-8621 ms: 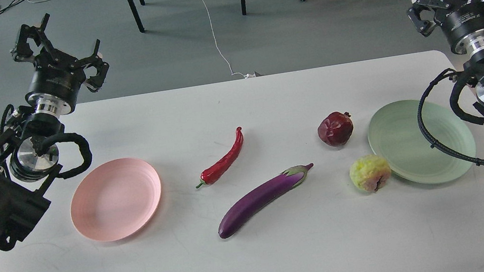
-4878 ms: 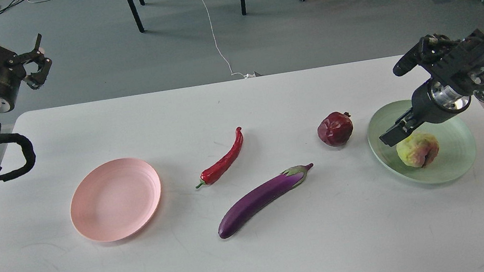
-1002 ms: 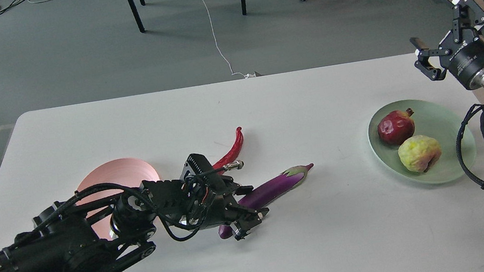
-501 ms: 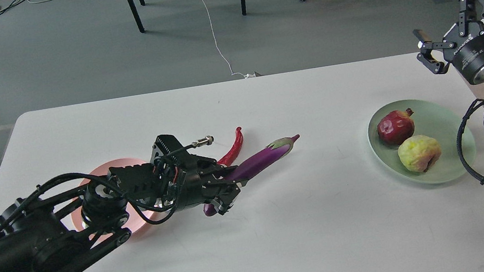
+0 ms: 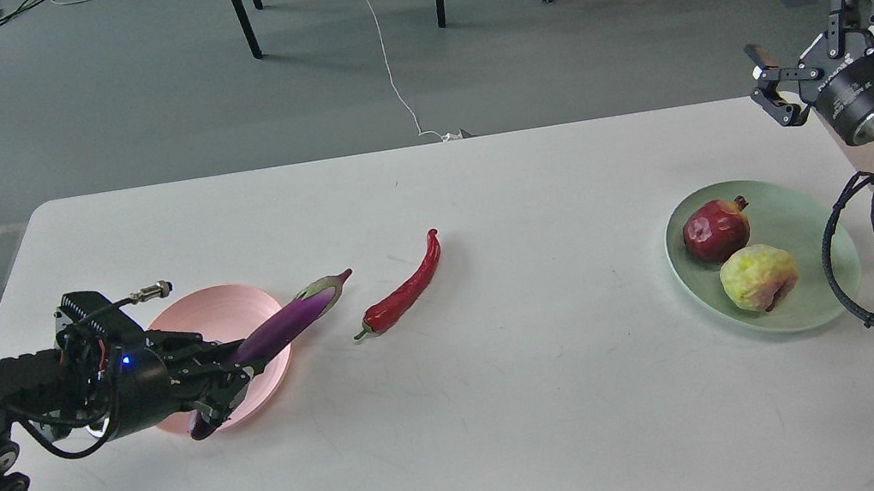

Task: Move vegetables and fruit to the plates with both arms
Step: 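Lift the eggplant onto the pink plate and open the left gripper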

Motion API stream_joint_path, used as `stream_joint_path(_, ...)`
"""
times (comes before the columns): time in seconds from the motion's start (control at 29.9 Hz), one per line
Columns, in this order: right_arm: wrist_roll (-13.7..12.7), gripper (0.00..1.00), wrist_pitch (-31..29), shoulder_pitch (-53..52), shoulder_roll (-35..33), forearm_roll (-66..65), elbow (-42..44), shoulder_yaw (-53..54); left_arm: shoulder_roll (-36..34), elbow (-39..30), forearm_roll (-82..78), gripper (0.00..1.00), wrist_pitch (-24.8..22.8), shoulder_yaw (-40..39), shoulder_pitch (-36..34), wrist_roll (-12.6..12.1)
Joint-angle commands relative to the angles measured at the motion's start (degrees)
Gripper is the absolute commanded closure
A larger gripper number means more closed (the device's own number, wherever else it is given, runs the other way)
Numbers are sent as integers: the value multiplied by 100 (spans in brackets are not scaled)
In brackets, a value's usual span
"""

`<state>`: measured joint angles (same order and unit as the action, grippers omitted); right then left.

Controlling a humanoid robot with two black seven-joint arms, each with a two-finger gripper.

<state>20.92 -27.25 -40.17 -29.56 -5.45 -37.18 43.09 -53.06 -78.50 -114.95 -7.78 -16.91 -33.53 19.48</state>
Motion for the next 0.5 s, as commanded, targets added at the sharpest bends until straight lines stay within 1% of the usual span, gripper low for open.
stream_joint_path(0.0,-1,1,9,0,12,0,-9,-2,-38,150,34,85,84,-14,57,12)
stream_joint_path(0.2,-1,1,-8,-9,-23,0,-18,-2,-82,151,658,84,163,-32,39,12)
stream_joint_path(0.3,-1,1,-17,-9,-32,0,-18,-2,-275,151,825,84,189,-32,48,29)
stream_joint_path(0.47,-1,1,-17,0,-23,0,-9,-11,-381,151,940,81,383,-5,153,20)
